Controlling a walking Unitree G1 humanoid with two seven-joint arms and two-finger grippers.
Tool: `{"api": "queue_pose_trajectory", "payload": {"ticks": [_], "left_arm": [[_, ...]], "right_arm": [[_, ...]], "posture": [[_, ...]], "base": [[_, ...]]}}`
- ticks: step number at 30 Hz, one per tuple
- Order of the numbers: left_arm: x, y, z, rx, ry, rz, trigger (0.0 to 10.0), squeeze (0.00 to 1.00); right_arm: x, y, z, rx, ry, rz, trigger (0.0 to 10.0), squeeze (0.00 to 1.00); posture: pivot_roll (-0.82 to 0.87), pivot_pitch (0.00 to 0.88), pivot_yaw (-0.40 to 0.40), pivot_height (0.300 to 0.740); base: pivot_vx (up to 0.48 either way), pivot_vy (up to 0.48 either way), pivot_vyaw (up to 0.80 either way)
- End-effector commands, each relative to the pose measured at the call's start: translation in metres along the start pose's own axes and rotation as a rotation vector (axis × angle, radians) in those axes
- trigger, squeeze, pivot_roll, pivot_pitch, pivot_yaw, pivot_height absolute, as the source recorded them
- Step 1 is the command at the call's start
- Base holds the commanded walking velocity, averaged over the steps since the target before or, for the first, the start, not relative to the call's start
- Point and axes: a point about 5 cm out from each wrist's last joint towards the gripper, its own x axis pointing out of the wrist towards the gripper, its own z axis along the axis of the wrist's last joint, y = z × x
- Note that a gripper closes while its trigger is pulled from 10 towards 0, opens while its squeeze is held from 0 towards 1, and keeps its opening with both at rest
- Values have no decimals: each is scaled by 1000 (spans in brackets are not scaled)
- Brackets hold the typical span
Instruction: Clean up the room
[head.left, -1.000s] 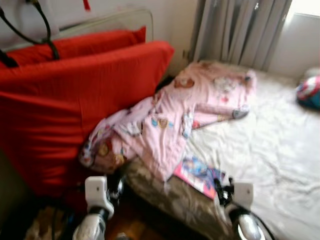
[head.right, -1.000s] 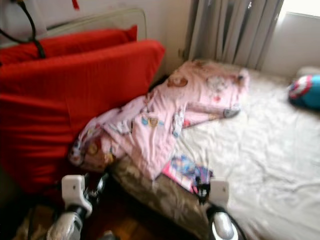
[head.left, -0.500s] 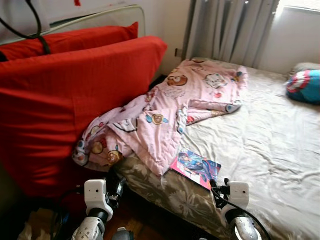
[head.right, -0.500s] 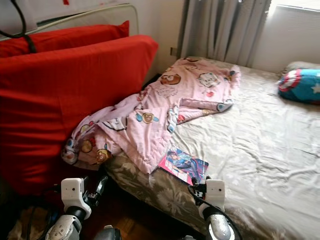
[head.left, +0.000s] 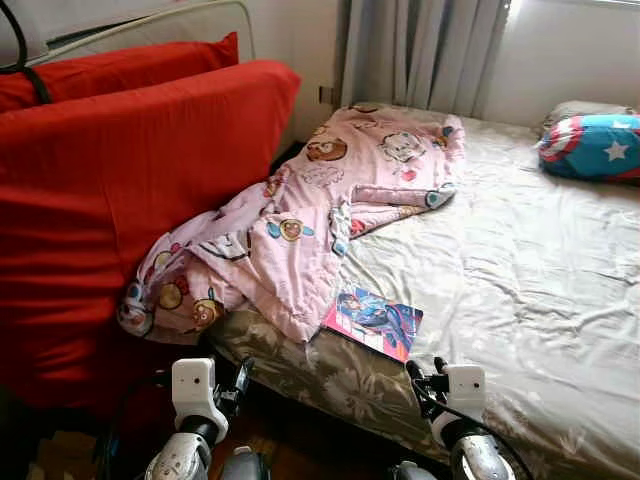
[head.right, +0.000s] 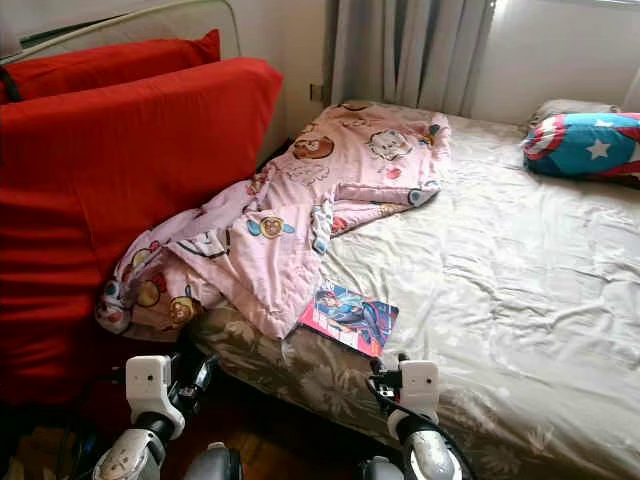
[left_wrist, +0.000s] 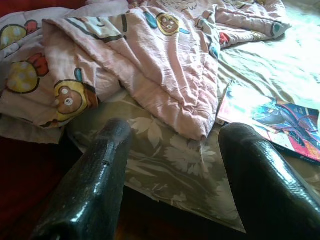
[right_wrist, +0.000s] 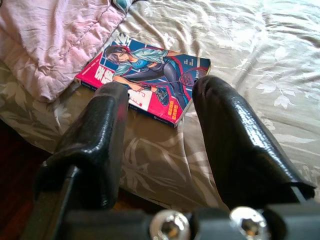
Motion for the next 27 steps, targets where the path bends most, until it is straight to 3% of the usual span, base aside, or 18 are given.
{"api": "queue_pose_trajectory", "payload": {"ticks": [1, 7, 27], "left_arm": [[2, -1, 3, -9, -11, -7, 10000, 0], [3, -2, 3, -11, -7, -14, 10000, 0], [4, -3, 1, -6, 4, -25, 10000, 0]], "right_arm": [[0, 0, -1, -17, 3, 10, 10000, 0], [0, -1, -4, -13, 23, 15, 10000, 0], [1, -3, -12, 21, 74, 10, 10000, 0]], "posture": [[-40, 8, -8, 638], [-40, 0, -7, 638], [-38, 0, -5, 638]], "base": [[251, 0, 800], [256, 0, 777], [269, 0, 0]]}}
